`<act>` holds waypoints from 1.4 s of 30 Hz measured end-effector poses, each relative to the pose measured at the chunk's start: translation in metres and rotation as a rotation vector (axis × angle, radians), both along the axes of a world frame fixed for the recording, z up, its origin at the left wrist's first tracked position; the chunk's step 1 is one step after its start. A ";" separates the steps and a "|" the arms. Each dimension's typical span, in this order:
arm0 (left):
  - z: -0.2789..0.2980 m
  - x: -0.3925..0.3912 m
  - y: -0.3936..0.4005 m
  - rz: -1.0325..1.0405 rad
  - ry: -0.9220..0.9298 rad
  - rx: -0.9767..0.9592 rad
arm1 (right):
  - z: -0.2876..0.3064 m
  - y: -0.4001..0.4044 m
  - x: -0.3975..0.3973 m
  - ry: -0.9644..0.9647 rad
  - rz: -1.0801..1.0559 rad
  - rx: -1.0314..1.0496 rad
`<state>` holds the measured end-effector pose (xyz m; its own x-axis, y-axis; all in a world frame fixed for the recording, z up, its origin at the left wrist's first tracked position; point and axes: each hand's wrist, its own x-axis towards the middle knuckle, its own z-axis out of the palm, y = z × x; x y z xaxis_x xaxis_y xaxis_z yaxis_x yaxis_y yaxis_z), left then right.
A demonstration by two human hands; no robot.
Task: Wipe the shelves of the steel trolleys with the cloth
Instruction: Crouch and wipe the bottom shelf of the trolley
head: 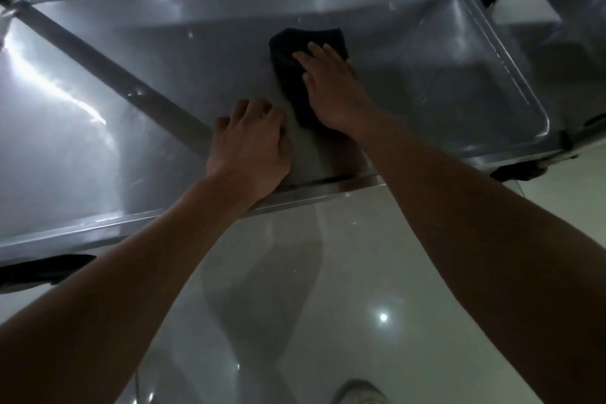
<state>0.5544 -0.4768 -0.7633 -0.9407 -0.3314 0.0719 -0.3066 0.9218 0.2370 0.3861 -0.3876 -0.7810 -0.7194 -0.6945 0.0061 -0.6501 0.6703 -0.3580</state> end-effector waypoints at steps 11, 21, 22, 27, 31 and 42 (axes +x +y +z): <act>-0.008 -0.070 0.070 -0.143 0.062 0.022 | 0.012 0.141 -0.129 0.036 -0.327 0.102; -0.007 -0.100 0.110 -0.101 0.023 0.025 | 0.015 0.217 -0.166 0.052 -0.406 0.148; -0.006 -0.103 0.111 -0.085 0.019 0.022 | 0.015 0.219 -0.164 0.054 -0.396 0.156; -0.004 -0.100 0.109 -0.132 0.016 0.049 | 0.008 0.234 -0.138 0.072 -0.368 0.106; -0.003 -0.084 0.101 -0.209 0.066 0.055 | 0.007 0.215 -0.110 0.079 -0.363 0.044; 0.012 0.004 0.037 -0.073 0.023 0.046 | 0.007 0.083 0.017 -0.018 -0.047 -0.014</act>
<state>0.5585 -0.4398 -0.7510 -0.9609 -0.2652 0.0800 -0.2328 0.9295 0.2859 0.4032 -0.3047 -0.7739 -0.7513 -0.6600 0.0026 -0.6115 0.6945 -0.3791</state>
